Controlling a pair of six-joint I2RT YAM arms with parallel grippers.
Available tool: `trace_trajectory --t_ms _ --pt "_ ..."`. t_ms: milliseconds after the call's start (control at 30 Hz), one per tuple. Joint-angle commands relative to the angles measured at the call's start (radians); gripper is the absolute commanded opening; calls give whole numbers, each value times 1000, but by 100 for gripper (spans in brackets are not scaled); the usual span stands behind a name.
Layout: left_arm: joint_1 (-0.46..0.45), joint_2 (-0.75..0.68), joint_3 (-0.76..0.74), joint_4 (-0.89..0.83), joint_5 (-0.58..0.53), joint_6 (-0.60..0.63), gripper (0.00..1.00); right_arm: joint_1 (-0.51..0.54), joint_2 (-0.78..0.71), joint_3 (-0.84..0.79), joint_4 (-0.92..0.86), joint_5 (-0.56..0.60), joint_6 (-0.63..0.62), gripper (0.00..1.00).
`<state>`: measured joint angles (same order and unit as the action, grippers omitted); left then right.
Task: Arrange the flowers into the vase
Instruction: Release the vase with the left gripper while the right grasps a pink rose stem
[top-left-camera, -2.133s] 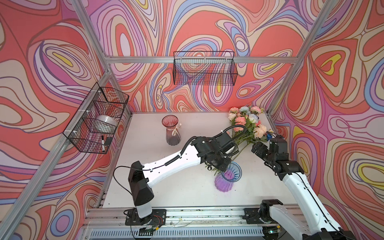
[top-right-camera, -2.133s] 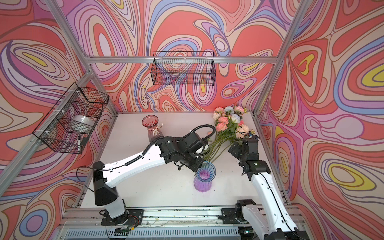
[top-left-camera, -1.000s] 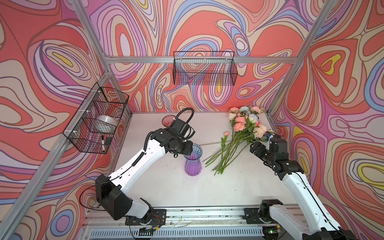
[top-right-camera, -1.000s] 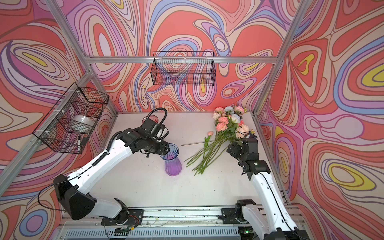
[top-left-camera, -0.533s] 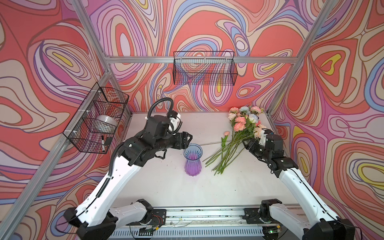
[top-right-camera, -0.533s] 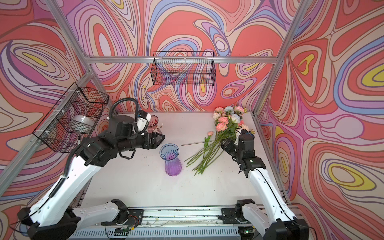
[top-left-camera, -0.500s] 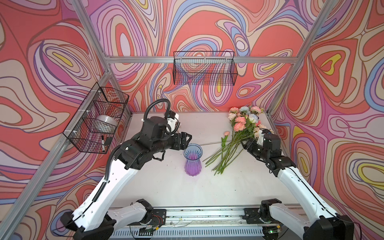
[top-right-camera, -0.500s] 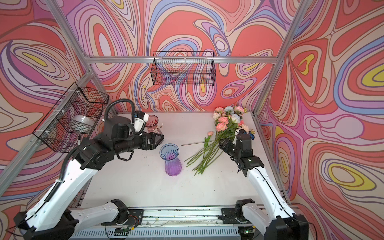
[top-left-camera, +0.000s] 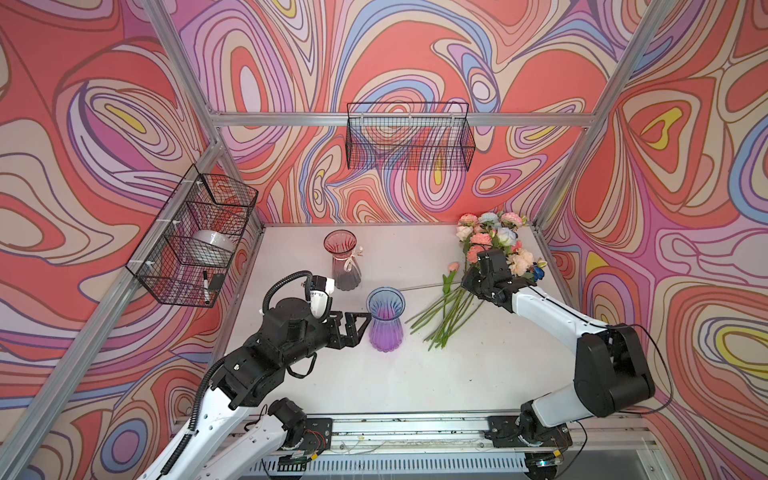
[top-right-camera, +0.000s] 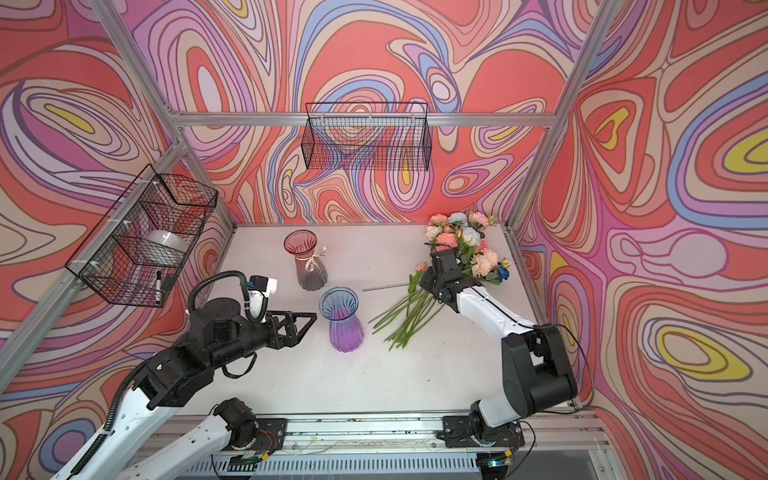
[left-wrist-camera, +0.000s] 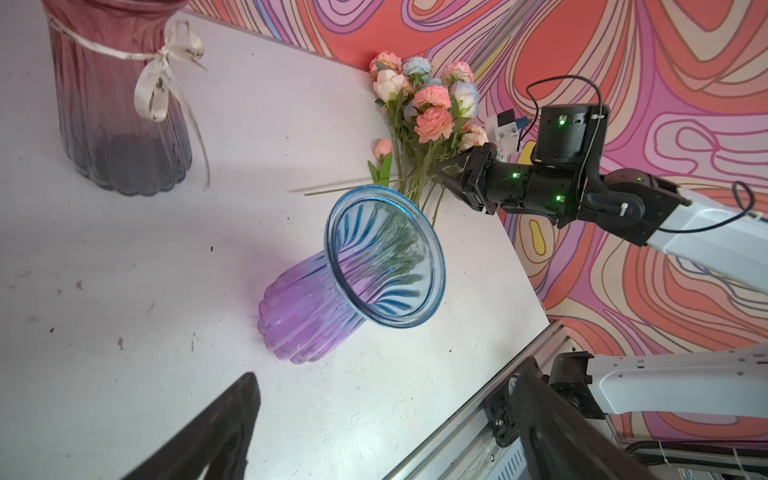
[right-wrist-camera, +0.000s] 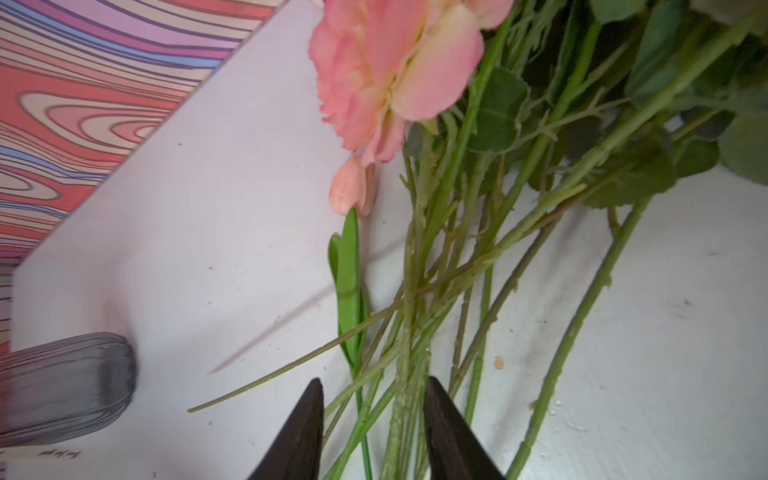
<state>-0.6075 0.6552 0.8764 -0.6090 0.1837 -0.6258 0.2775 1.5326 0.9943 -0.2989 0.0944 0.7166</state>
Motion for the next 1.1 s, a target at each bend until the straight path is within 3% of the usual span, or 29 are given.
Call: trace_trajectory --t_ms 0,167,700,833,1067 --pt "4 -34 -33 38 0 -28 96 5 56 80 -35 123 -62 39" --pt "5 -48 -43 23 -10 -15 96 5 149 170 -83 208 -88 34" --pt "3 -48 -38 1 -39 9 96 4 354 321 -174 262 -100 25" --pt "4 -46 -30 -10 -49 12 96 4 340 311 -161 272 -107 15" --pt "5 -40 -30 -2 -41 8 96 5 245 276 -145 282 -127 8"
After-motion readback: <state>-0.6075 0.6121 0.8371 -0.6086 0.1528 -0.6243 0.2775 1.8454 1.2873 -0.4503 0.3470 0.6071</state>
